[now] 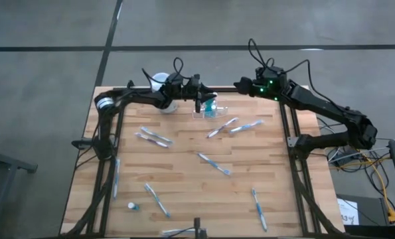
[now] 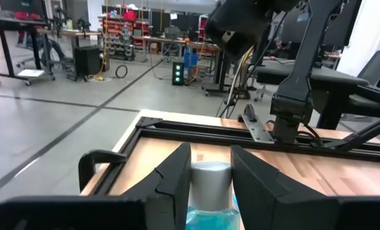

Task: Pick & Place toothbrushing station
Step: Put the blue mouthwash into the middle of the transparent organizer

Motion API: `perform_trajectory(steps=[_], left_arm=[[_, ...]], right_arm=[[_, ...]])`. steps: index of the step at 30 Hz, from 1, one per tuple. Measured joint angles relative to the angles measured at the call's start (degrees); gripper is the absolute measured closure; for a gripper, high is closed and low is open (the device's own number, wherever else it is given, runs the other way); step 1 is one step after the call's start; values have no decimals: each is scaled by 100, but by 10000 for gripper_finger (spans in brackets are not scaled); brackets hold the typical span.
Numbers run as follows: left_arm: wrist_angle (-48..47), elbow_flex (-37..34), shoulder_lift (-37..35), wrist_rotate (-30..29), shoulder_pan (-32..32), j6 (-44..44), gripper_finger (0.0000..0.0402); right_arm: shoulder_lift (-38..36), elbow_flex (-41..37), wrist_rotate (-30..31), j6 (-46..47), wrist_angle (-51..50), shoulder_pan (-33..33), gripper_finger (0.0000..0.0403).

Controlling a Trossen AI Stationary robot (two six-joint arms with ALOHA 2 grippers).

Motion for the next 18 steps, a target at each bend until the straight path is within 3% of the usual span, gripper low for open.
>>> perform_trajectory(steps=[18], left_arm=[[-53,-39,445,6,2,-366,298]], right_arm=[[21,13,0,-202,4,19,275]])
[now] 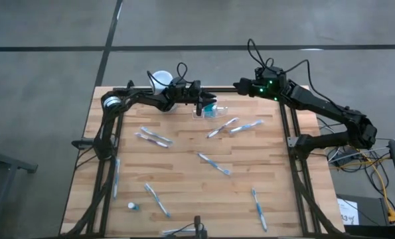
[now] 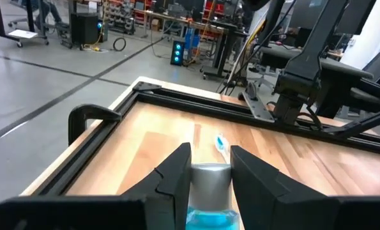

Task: Pick & Place toothbrushing station
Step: Put the blue mouthwash into the middle of the transparent organizer

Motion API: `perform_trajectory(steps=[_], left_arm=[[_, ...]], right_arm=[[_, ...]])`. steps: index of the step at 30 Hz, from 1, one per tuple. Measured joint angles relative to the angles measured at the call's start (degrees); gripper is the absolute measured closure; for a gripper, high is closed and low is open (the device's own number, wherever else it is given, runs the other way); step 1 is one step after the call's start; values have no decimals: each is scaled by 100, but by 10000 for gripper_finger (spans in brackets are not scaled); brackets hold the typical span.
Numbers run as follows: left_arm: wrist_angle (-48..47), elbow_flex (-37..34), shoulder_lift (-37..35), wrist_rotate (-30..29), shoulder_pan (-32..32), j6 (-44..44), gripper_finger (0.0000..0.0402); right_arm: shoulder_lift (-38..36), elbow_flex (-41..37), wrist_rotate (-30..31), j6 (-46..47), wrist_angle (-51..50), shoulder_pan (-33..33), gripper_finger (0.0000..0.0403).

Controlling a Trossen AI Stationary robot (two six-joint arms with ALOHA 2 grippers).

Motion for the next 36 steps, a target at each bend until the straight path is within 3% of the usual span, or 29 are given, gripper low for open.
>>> perform_trajectory(steps=[19,27,31,36], left_arm=[[-951,-10,-46,52,9,-266,298],[-1605,-10,-275,373,7,-277,299],[-2192,-10,-361,28,8,-47,299],[-2279,-7,-369,-172,11,-85,299]], right_arm=[[-2,0,-6,-83,2,0,275],[-2,2,-13,-200,4,0,275],[-2,2,-15,-217,9,0,275],[-2,2,-15,-254,9,0,275]])
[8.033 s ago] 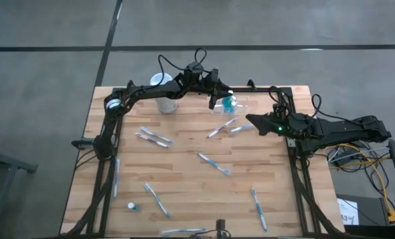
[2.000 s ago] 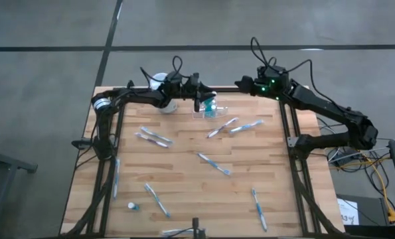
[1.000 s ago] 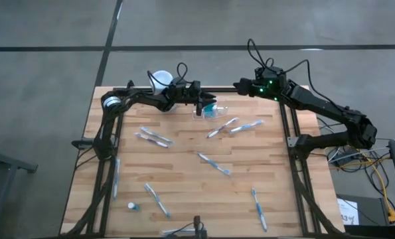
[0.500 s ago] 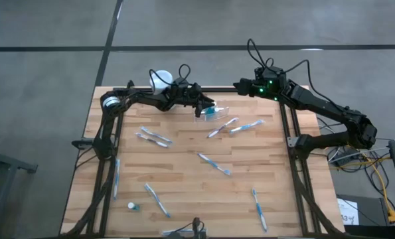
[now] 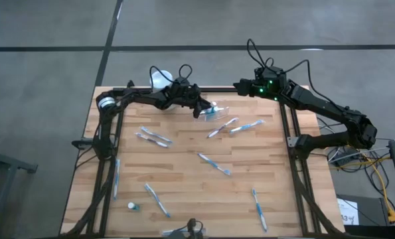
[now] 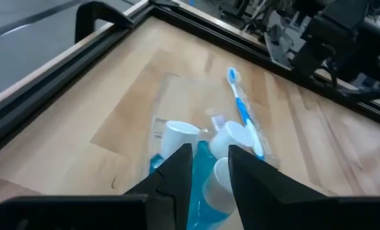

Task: Pick & Place toothbrushing station
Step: Put the blue mouthwash into the middle of the transparent organizer

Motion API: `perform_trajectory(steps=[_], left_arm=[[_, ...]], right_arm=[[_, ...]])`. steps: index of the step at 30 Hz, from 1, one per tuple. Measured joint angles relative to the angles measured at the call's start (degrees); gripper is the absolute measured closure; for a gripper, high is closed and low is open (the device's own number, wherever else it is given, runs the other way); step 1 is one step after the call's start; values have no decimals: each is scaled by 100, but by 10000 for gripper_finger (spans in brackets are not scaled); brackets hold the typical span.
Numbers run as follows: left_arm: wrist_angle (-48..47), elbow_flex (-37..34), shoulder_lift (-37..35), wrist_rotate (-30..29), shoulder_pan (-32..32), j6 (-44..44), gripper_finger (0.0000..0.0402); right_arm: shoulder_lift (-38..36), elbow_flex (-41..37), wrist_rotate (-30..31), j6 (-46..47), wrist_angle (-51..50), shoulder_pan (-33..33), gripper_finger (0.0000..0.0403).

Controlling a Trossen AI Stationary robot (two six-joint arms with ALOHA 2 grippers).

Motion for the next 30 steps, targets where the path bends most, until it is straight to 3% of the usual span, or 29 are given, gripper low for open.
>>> perform_trajectory(steps=[12,21,25,30], left_arm=[[239,477,-76,224,-2,250,298],[186,801,-787,809,-4,58,298],[-296,698,-1262,916,-67,38,298],[-1475,650,-1989,800,-201,1131,298]], right_arm=[[0,0,-33,-41,-7,0,275],[-2,0,-98,-585,4,112,275],[-4,0,-115,-1071,15,222,275],[-4,0,-114,-1592,11,277,275]])
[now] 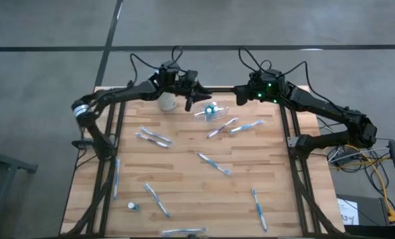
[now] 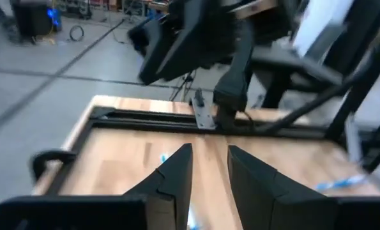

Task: Pick & Place toothbrushing station
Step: Put the blue mouthwash into the middle of the transparent organizer

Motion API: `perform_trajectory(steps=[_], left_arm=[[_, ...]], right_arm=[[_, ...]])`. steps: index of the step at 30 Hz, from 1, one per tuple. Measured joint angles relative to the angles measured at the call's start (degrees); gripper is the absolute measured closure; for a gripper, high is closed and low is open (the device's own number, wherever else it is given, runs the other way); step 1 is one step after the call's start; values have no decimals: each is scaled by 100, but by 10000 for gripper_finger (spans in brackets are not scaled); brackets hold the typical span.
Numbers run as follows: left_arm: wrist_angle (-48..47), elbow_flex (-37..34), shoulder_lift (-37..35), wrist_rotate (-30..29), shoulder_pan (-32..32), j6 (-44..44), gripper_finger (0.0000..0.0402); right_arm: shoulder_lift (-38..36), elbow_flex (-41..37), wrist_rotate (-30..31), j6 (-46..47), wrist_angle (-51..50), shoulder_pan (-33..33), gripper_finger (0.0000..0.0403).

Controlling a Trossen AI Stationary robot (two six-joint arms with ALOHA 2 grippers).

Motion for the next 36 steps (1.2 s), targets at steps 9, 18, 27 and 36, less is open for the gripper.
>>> perform_trajectory(steps=[9,18,27,36], left_arm=[[-2303,0,-1093,-1196,-234,172,299],[-4349,0,-1717,-2023,-573,-761,298],[-4335,-2,-1683,-2743,-1388,-1562,267],[-4394,-17,-1630,-2658,-1951,-2128,237]], right_arm=[[0,-8,21,-63,-22,-2,275],[0,-15,21,-163,-24,-1,275],[0,-20,25,-1246,-24,0,275],[0,-20,35,-1367,-24,0,275]])
